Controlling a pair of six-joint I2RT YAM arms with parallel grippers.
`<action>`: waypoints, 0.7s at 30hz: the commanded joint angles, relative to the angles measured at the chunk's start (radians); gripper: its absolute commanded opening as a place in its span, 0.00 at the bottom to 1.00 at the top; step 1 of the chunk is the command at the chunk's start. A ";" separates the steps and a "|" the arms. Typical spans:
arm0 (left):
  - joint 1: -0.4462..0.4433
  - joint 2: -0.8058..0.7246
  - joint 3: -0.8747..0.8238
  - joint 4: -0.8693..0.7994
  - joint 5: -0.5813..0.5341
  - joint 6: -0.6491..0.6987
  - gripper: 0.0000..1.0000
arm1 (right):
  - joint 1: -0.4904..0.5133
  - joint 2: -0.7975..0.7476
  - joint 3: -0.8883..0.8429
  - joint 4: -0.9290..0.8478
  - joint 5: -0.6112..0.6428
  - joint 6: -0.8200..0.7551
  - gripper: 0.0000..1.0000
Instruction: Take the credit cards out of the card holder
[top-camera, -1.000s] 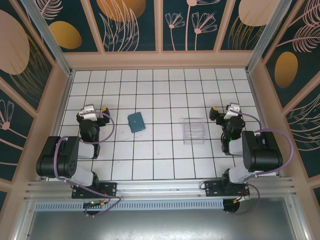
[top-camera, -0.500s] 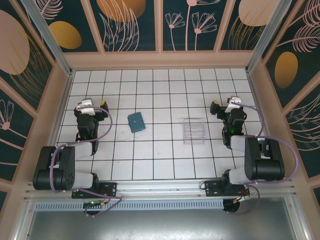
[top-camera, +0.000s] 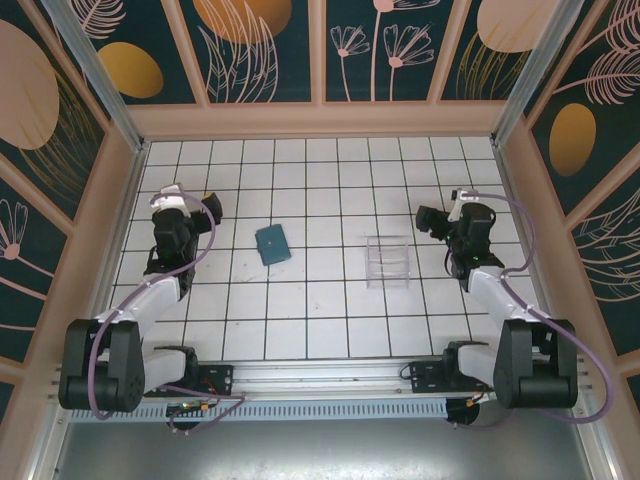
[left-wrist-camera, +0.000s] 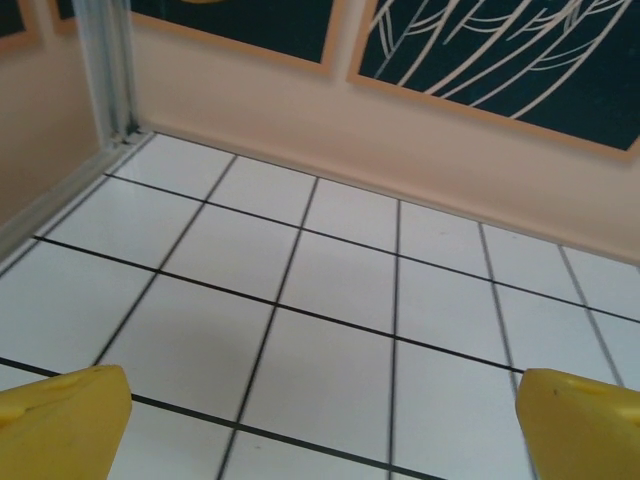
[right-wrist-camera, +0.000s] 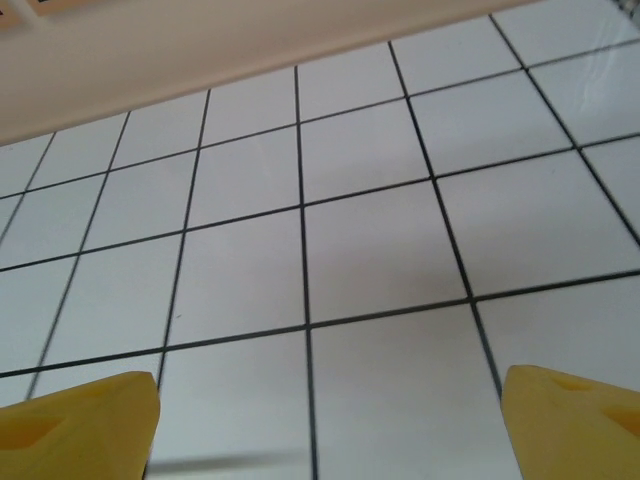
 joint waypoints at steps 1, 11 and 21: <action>-0.026 -0.020 0.072 -0.172 0.059 -0.087 0.99 | 0.022 -0.036 0.063 -0.236 -0.053 0.099 0.84; -0.073 0.028 0.212 -0.415 0.235 -0.158 0.98 | 0.144 -0.053 0.110 -0.477 -0.115 0.209 0.64; -0.075 -0.014 0.213 -0.416 0.268 -0.174 0.98 | 0.176 0.049 0.110 -0.440 -0.022 0.226 0.49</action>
